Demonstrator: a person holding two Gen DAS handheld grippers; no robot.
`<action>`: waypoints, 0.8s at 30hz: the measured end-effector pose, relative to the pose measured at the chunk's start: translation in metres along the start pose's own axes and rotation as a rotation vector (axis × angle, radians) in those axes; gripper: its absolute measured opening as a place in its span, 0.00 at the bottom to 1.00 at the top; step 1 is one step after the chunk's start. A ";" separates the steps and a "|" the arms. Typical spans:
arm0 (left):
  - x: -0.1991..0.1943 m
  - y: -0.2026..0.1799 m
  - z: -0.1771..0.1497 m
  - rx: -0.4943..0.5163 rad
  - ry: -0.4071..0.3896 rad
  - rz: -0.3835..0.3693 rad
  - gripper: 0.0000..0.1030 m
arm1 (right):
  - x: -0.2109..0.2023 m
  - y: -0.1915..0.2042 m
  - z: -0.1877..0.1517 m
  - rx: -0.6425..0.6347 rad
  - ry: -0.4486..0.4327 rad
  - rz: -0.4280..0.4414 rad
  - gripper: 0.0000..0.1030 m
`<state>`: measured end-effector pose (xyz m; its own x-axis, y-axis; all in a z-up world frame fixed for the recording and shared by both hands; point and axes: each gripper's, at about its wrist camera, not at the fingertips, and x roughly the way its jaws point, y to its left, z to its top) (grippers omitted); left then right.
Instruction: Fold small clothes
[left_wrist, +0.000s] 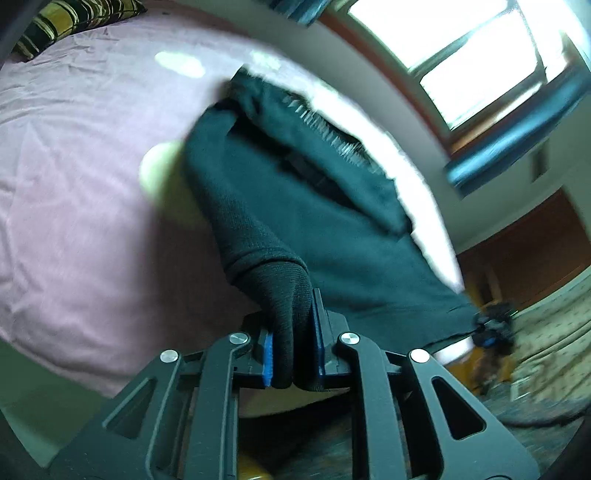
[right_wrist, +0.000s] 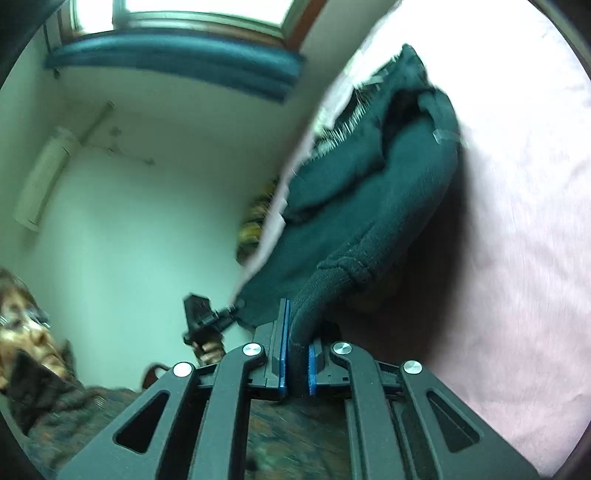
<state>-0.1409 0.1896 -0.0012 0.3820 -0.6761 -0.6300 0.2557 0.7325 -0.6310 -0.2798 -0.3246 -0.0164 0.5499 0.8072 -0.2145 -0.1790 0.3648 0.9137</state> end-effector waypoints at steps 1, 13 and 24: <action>-0.003 -0.001 0.008 -0.014 -0.015 -0.025 0.15 | -0.001 0.002 0.008 0.005 -0.015 0.013 0.08; 0.072 0.038 0.132 -0.162 -0.054 -0.105 0.15 | 0.049 -0.060 0.161 0.161 -0.095 0.075 0.08; 0.112 0.072 0.167 -0.259 0.079 -0.223 0.31 | 0.087 -0.136 0.197 0.394 -0.073 -0.005 0.07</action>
<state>0.0681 0.1803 -0.0416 0.2699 -0.8285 -0.4906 0.0869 0.5284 -0.8445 -0.0463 -0.3954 -0.0916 0.6091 0.7656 -0.2070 0.1422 0.1514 0.9782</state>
